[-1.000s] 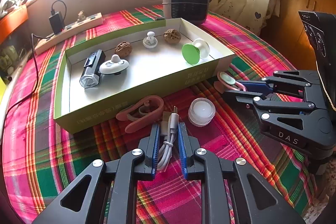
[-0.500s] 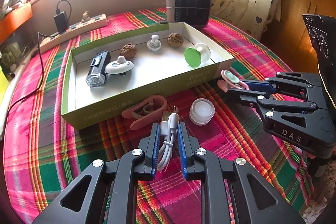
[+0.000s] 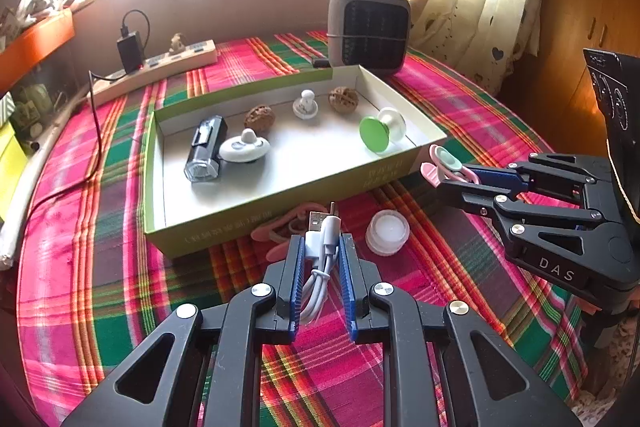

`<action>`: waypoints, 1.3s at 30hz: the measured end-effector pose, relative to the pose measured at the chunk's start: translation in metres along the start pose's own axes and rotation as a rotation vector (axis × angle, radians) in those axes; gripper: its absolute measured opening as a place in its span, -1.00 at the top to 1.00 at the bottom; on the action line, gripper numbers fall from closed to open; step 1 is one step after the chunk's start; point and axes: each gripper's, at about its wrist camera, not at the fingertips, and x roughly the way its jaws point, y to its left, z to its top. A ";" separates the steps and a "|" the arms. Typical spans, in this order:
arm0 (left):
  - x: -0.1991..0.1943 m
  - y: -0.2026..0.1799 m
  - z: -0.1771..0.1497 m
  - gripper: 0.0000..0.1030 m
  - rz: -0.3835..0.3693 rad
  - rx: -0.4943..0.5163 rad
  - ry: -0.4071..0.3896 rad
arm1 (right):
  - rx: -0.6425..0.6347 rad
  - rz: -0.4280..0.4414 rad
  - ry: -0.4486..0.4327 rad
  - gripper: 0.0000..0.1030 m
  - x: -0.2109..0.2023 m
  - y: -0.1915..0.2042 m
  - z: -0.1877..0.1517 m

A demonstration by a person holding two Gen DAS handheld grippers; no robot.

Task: Organize objects
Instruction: 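Carry the cable with the left gripper into the box while the right gripper carries the pink holder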

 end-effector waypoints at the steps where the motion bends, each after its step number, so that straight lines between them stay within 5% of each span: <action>1: -0.001 0.000 0.001 0.70 0.000 -0.002 -0.002 | 0.001 0.001 -0.005 0.65 -0.001 0.000 0.001; 21: -0.004 0.011 0.027 0.70 0.021 -0.021 -0.057 | -0.009 0.019 -0.059 0.65 -0.005 0.002 0.033; 39: 0.022 0.031 0.048 0.70 0.038 -0.057 -0.033 | -0.001 0.038 -0.021 0.64 0.034 -0.006 0.070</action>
